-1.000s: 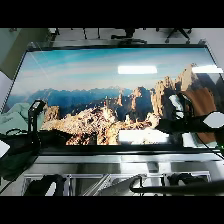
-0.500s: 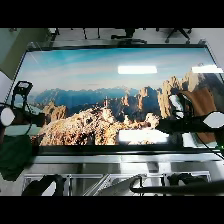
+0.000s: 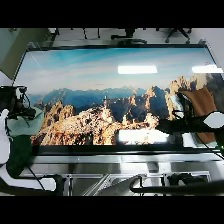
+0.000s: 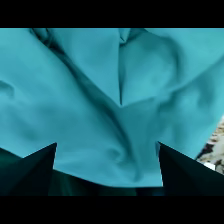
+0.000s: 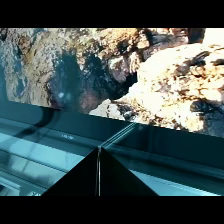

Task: Fold the shirts.

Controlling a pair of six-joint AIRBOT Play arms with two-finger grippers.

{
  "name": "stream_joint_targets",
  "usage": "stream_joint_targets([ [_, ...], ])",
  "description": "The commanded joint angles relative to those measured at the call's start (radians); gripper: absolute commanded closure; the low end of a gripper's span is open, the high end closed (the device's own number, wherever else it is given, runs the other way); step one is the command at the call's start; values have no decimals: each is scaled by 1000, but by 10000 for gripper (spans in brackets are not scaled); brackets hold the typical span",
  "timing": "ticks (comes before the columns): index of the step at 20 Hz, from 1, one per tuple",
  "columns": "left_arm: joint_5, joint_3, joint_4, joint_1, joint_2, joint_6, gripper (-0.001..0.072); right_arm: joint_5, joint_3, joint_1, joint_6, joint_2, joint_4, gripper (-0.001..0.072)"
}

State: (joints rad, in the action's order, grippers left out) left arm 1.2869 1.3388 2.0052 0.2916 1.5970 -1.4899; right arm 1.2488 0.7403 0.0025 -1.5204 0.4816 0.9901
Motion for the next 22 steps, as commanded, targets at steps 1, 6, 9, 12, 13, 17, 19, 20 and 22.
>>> stream_joint_targets([
  [1,77,133,11,64,192,-3,6,-4,-1,1,6,1,0,697],
  [6,242,296,11,100,342,2,548,-3,-1,1,6,1,0,696],
  [9,288,353,-16,93,346,26,696,-4,-1,1,6,1,0,697],
  [12,234,451,-240,50,262,27,696,-4,-1,1,6,1,0,696],
  [13,222,494,-343,25,220,35,696,-4,-1,1,6,1,0,697],
  [17,235,658,-682,-100,51,81,696,-3,-1,1,6,1,0,696],
  [19,232,700,-793,-186,-37,84,696,-10,-1,1,5,1,0,697],
  [20,220,688,-821,-230,-77,84,696,-13,-1,1,6,1,0,696],
  [22,174,605,-829,-337,-151,84,695,-12,-1,1,6,1,0,696],
])
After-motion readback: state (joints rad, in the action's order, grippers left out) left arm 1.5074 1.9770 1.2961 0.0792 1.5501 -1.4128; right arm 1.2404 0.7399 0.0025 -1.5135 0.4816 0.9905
